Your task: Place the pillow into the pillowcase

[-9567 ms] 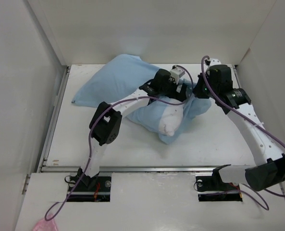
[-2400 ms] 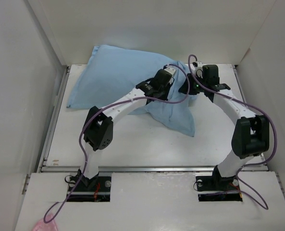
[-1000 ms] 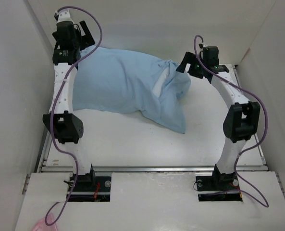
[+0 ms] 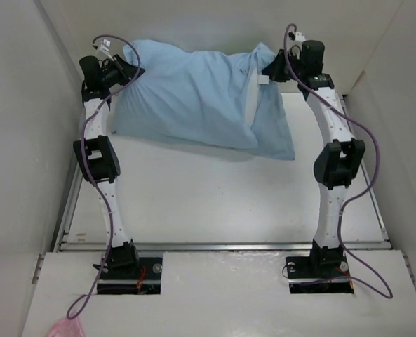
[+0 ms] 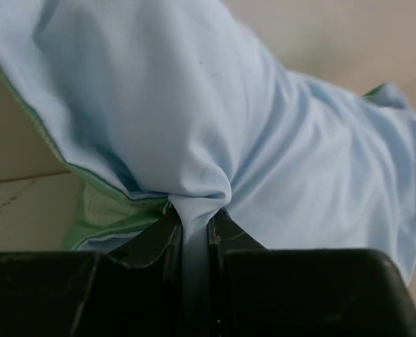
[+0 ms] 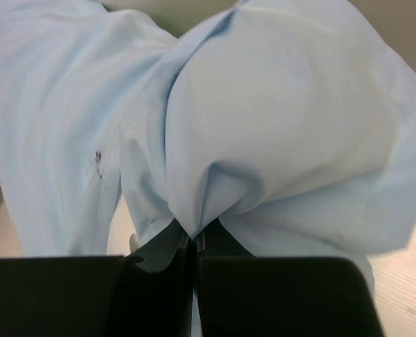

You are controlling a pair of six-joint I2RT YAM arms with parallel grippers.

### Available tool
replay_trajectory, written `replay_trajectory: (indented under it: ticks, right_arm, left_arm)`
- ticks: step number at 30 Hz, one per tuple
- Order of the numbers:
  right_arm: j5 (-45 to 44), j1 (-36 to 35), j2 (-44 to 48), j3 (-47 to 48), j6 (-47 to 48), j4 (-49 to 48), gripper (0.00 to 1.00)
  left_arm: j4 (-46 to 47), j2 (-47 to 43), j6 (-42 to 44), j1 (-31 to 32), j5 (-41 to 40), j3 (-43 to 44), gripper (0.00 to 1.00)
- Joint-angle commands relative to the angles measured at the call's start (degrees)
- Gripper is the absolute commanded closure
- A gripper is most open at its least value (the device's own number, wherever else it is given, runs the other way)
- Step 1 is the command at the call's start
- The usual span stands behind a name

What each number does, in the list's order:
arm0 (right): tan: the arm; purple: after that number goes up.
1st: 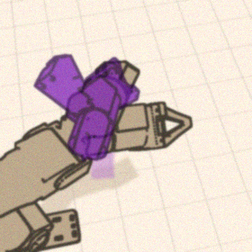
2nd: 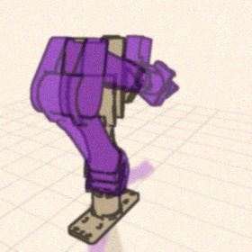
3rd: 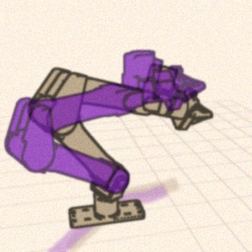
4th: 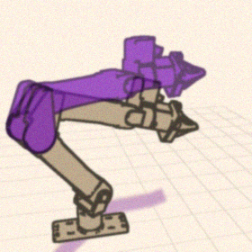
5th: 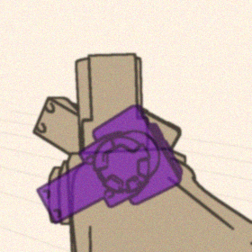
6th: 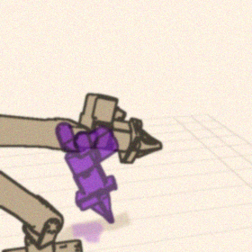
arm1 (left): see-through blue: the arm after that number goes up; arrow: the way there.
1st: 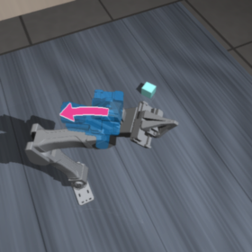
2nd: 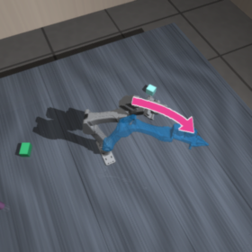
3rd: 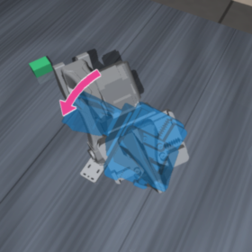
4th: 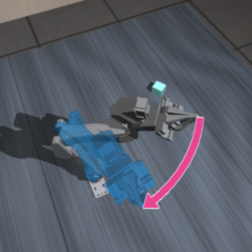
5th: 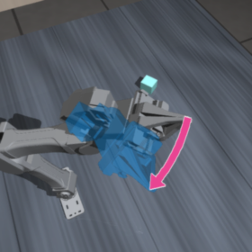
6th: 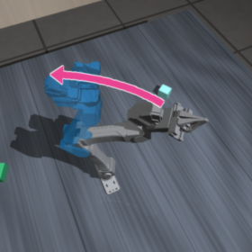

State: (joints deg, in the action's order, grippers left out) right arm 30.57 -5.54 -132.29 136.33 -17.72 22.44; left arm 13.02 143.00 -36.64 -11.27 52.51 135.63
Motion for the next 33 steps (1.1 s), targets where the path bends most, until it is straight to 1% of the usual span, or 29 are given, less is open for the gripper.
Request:
replay_trajectory:
  ticks: [1,2,3,4,5,6,7,8,9,10,11,12,13,14,15,16,17,18,19,22,23,24,25,26,27,29,30,32,33]
  right_arm:
    - [-3.0,-1.3,22.0,-5.1,13.1,-15.1,1.00]
    - [-7.1,-2.2,26.6,-17.7,16.1,-18.6,1.00]
    - [-9.8,-2.7,35.7,-24.7,19.5,-25.4,1.00]
    - [-12.3,-3.2,40.0,-31.9,24.5,-28.8,1.00]
    - [-13.4,-3.2,44.0,-39.5,25.5,-32.2,0.98]
    - [-13.4,-3.2,47.9,-55.8,25.5,-40.5,0.96]
    - [-13.4,-3.8,54.7,-64.4,22.7,-45.5,0.96]
    - [-14.0,-4.4,57.7,-72.6,20.5,-50.3,0.95]
    - [-15.2,-6.8,62.6,-87.5,17.6,-57.5,0.89]
    - [-17.6,-9.0,64.7,-93.8,17.5,-59.9,0.89]
    - [-20.1,-11.6,66.4,-99.1,14.2,-61.0,0.87]
    - [-26.5,-17.7,68.2,-103.6,12.5,-61.0,0.85]
    - [-30.4,-20.8,69.7,-110.5,10.1,-58.8,0.83]
    - [-32.6,-23.9,72.7,-113.3,6.7,-57.3,0.83]
    - [-34.6,-26.5,74.0,-115.0,5.2,-54.6,0.83]
    - [-39.7,-30.1,75.0,-115.7,3.8,-51.6,0.85]
    - [-39.7,-30.1,77.1,-114.2,3.8,-46.4,0.85]
    - [-40.7,-30.8,78.3,-112.4,4.9,-43.6,0.86]
    - [-43.0,-30.8,79.5,-108.7,5.7,-41.4,0.86]
    - [-46.8,-30.8,81.2,-103.7,7.3,-37.1,0.78]
    - [-51.4,-29.2,81.2,-98.9,7.3,-35.0,0.75]
    - [-54.3,-28.1,79.7,-96.3,6.3,-29.3,0.72]
    - [-55.7,-26.8,78.7,-93.7,3.5,-26.0,0.65]
    - [-54.0,-23.8,77.6,-91.4,3.5,-23.3,0.46]
    - [-53.2,-22.5,76.7,-88.0,2.7,-18.9,0.39]
    - [-51.1,-20.6,73.6,-85.6,0.5,-16.1,0.35]
    - [-49.7,-19.9,72.6,-83.8,-0.5,-15.1,0.23]
    - [-47.9,-19.2,69.4,-81.4,-2.1,-11.0,0.05]
    - [-48.9,-18.5,68.1,-78.2,-3.0,-7.0,0.00]
  left_arm:
    - [-3.9,-27.7,10.5,2.9,0.9,-2.0,1.00]
    - [-7.4,-31.9,14.0,2.9,-2.1,-6.5,1.00]
    - [-7.4,-36.1,19.6,3.5,-8.2,-18.6,1.00]
    - [-7.4,-40.2,21.0,3.5,-11.3,-25.6,1.00]
    - [-3.8,-48.1,21.9,4.9,-13.7,-33.2,1.00]
    - [-1.3,-51.8,21.9,4.9,-15.9,-48.5,1.00]
    - [1.4,-55.0,19.4,6.0,-21.1,-56.0,1.00]
    - [3.7,-60.6,17.5,6.5,-22.8,-62.9,1.00]
    - [7.1,-62.7,11.7,7.6,-26.6,-75.1,1.00]
    - [8.5,-64.8,11.6,8.3,-27.8,-80.9,1.00]
    - [11.6,-66.5,6.4,9.3,-28.3,-86.6,1.00]
    - [13.9,-69.6,4.4,12.2,-30.2,-91.3,1.00]
    - [11.8,-70.7,2.4,14.1,-33.0,-97.4,1.00]
    - [10.1,-72.1,-0.1,15.7,-37.9,-100.6,1.00]
    - [10.7,-75.7,-2.4,18.9,-39.0,-104.2,1.00]
    - [13.5,-77.3,-3.2,20.0,-39.6,-107.4,1.00]
    - [13.5,-78.6,-3.8,20.8,-40.3,-110.2,1.00]
    - [12.8,-79.8,-3.8,20.8,-40.3,-110.2,1.00]
    - [9.0,-81.1,-2.1,21.5,-40.3,-108.8,1.00]
    - [2.2,-82.0,1.7,24.0,-45.1,-101.2,1.00]
    - [-1.6,-82.0,3.7,24.7,-46.9,-99.2,1.00]
    - [-3.7,-82.0,5.2,24.7,-48.7,-94.6,0.86]
    - [-6.4,-81.4,5.2,24.7,-50.6,-91.8,0.59]
    - [-11.9,-80.3,5.2,24.7,-52.5,-88.9,0.03]
    - [-13.6,-79.6,5.8,24.7,-53.8,-84.3,0.00]
    - [-14.8,-77.6,5.0,22.4,-53.9,-81.2,0.00]
    - [-14.8,-76.7,5.0,21.6,-53.3,-79.9,0.00]
    - [-16.8,-72.9,6.2,21.1,-53.8,-74.5,0.00]
    - [-19.2,-71.2,6.2,19.4,-53.8,-70.4,0.00]
